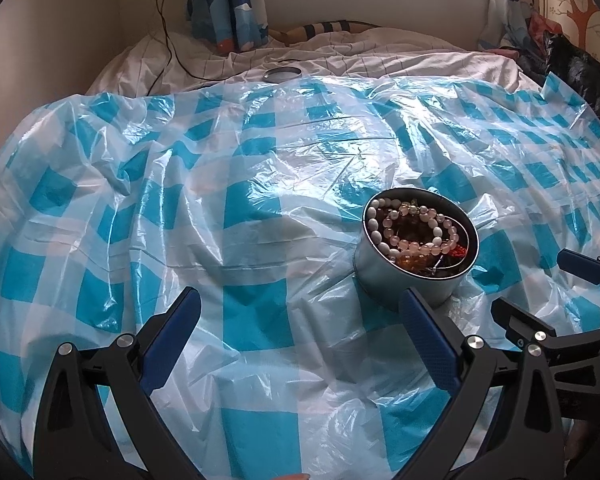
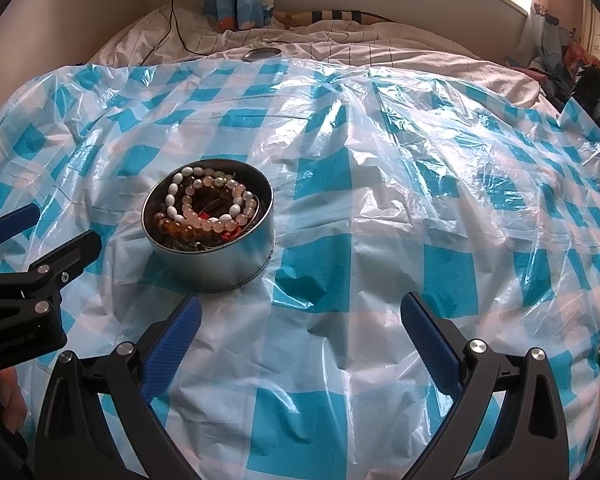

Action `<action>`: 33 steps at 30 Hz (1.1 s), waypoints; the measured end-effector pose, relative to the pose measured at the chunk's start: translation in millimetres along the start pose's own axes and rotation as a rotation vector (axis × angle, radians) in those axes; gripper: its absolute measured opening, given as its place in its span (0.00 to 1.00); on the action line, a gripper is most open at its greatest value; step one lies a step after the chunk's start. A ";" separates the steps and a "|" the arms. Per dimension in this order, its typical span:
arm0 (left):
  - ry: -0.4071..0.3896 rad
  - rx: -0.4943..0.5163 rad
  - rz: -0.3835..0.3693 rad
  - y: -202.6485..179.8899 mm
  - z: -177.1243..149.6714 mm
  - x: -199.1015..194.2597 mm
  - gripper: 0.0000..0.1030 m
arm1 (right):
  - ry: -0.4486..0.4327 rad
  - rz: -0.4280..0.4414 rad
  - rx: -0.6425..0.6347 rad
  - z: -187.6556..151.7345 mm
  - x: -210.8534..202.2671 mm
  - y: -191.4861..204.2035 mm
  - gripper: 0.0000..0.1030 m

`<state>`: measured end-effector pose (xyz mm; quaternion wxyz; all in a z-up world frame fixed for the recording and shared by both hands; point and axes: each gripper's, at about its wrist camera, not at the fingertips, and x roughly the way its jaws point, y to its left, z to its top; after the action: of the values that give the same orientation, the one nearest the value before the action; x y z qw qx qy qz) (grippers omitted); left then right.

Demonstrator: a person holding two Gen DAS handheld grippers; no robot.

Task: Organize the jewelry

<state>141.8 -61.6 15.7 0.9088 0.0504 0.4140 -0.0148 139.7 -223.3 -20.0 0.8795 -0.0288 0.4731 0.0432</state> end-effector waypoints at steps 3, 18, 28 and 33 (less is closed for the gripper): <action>-0.001 0.000 0.000 -0.4 -0.4 0.0 0.93 | 0.002 0.000 -0.002 0.6 2.5 1.1 0.93; -0.002 0.007 0.000 -3.5 0.5 3.7 0.93 | 0.004 0.001 -0.001 1.0 3.9 1.1 0.93; -0.001 0.007 0.000 -3.6 0.5 3.8 0.93 | 0.005 0.001 -0.001 1.1 4.2 1.0 0.93; -0.002 0.007 0.002 -4.0 0.4 3.8 0.93 | 0.005 0.001 -0.001 1.0 4.2 1.2 0.93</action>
<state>144.3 -65.6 12.8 0.9090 0.0538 0.4130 -0.0155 142.7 -221.8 -23.0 0.8783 -0.0291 0.4752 0.0436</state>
